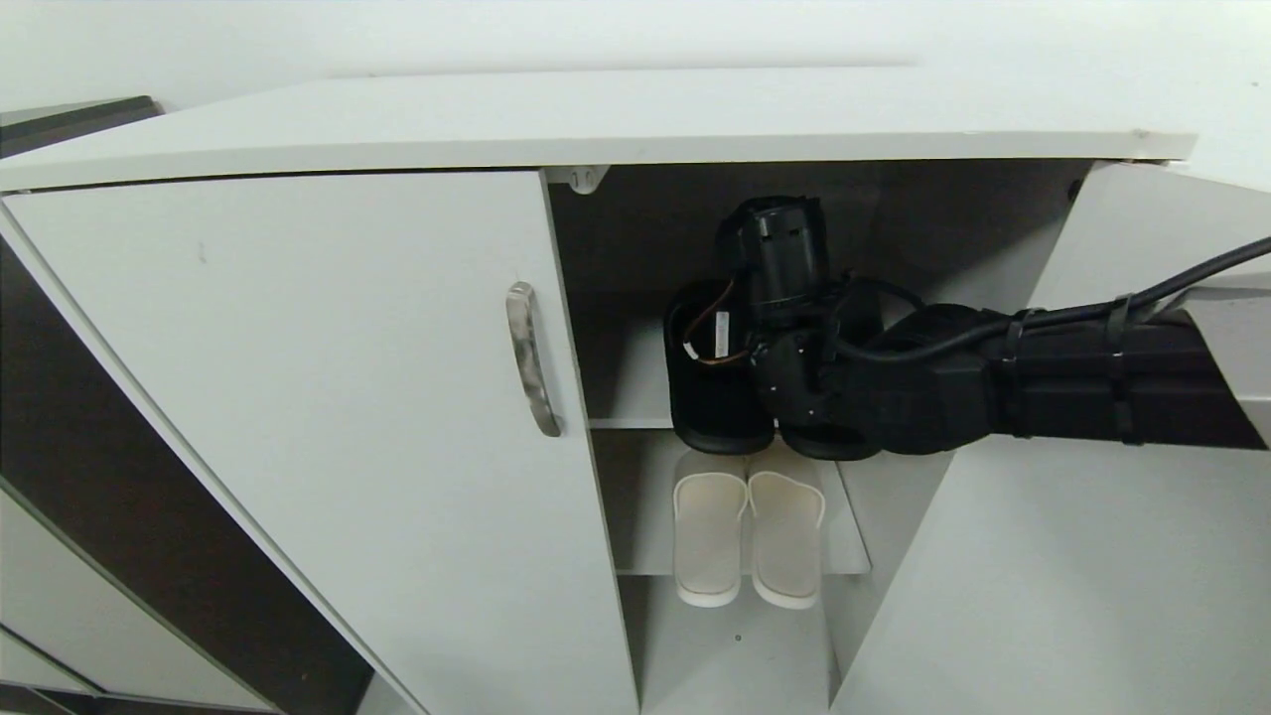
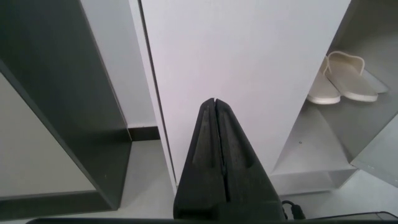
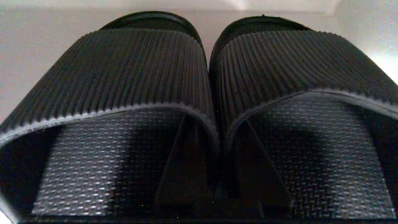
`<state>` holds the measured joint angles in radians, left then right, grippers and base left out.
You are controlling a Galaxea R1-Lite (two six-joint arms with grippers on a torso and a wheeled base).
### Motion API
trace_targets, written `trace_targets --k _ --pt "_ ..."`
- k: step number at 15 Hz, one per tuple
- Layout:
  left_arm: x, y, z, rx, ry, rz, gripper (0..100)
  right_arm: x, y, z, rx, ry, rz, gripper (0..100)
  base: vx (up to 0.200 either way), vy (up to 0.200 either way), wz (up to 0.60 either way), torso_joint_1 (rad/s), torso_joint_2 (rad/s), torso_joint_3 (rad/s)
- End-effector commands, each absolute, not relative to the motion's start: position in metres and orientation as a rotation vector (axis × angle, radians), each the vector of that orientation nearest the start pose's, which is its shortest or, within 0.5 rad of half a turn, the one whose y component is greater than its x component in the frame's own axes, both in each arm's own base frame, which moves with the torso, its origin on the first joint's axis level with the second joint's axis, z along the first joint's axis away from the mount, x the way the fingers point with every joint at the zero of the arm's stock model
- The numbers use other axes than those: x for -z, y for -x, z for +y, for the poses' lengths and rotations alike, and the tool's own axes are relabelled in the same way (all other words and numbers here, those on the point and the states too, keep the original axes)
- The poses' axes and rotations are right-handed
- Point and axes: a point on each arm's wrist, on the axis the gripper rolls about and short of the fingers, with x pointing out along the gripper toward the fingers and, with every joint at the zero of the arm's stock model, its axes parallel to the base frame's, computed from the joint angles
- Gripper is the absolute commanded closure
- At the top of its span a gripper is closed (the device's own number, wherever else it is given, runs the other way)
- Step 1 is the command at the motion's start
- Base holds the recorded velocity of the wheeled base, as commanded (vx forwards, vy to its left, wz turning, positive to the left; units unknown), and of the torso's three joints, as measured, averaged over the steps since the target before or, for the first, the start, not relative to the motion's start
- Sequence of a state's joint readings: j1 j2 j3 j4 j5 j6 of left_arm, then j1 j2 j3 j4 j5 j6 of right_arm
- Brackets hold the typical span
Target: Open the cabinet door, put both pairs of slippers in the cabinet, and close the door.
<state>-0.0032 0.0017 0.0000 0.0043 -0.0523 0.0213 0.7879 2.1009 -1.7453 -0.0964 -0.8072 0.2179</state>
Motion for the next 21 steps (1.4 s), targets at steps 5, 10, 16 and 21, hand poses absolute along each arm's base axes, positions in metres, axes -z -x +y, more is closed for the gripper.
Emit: trace_targets --k 5,10,16,21 --pt "-0.075 0.023 -0.001 0.055 -0.021 0.006 100 -0.243 -0.344 0.297 0.074 -0.038 0.176 100 0.0 0.0 0.0 0.0 0.0 0.0" --pt "-0.075 0.023 -0.001 0.055 -0.021 0.006 100 -0.237 -0.349 0.299 0.078 -0.031 0.183 100 0.0 0.0 0.0 0.0 0.0 0.0" --pt "-0.075 0.023 -0.001 0.055 -0.02 0.006 100 -0.235 -0.348 0.3 0.077 -0.028 0.188 0 0.0 0.0 0.0 0.0 0.0 0.0" --pt "-0.075 0.023 -0.001 0.055 -0.02 0.006 100 -0.24 -0.331 0.3 0.057 -0.018 0.196 0 0.0 0.0 0.0 0.0 0.0 0.0"
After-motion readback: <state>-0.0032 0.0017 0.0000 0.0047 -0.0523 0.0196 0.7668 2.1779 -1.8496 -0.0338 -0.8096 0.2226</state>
